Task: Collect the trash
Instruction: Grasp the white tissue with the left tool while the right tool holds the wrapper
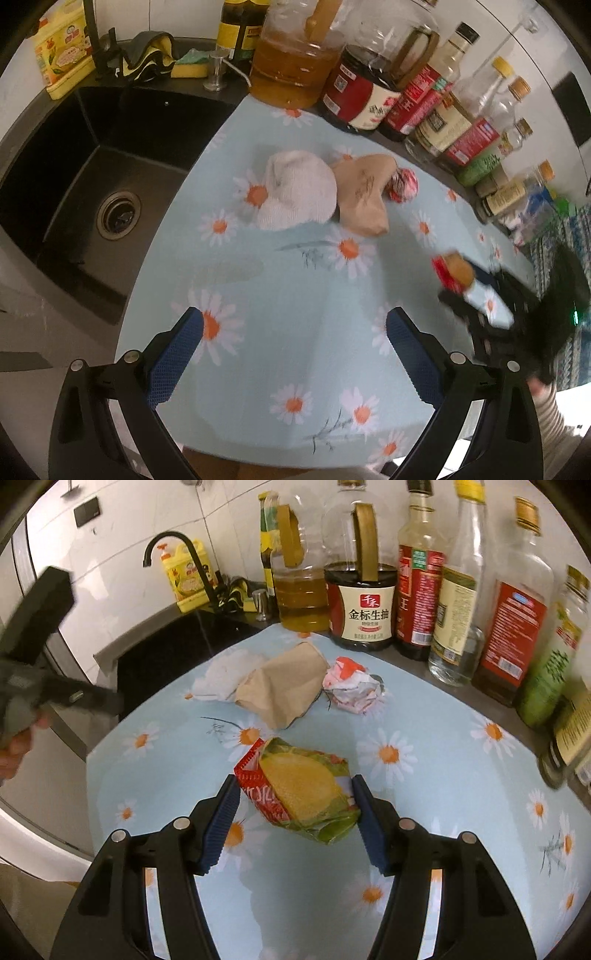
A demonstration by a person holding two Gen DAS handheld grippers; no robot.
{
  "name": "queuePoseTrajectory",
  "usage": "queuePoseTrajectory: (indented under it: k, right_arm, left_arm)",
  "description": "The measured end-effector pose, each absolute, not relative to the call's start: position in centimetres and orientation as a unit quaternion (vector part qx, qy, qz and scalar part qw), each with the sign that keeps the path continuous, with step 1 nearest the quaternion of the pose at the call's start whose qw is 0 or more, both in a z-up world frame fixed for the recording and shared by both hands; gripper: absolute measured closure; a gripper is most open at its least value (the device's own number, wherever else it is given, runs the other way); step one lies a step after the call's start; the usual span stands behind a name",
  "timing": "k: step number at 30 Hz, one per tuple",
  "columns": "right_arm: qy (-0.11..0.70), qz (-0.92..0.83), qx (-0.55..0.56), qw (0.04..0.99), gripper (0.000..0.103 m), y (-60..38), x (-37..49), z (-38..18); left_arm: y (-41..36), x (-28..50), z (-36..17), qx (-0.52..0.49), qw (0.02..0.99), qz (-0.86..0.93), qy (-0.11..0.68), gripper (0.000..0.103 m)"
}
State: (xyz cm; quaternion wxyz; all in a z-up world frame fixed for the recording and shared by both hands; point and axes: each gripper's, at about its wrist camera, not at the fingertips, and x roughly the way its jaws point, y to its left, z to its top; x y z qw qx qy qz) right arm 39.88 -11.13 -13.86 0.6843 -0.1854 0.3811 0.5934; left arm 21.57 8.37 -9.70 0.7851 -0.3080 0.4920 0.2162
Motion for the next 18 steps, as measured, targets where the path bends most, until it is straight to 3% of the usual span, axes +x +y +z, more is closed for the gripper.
queuePoseTrajectory:
  k: [18]
  right_arm:
    - [0.414,0.562,-0.113,0.707,0.042,-17.0,38.6,-13.9]
  left_arm:
    - [13.2,29.9,-10.7,-0.271,0.796,0.206,0.5,0.008]
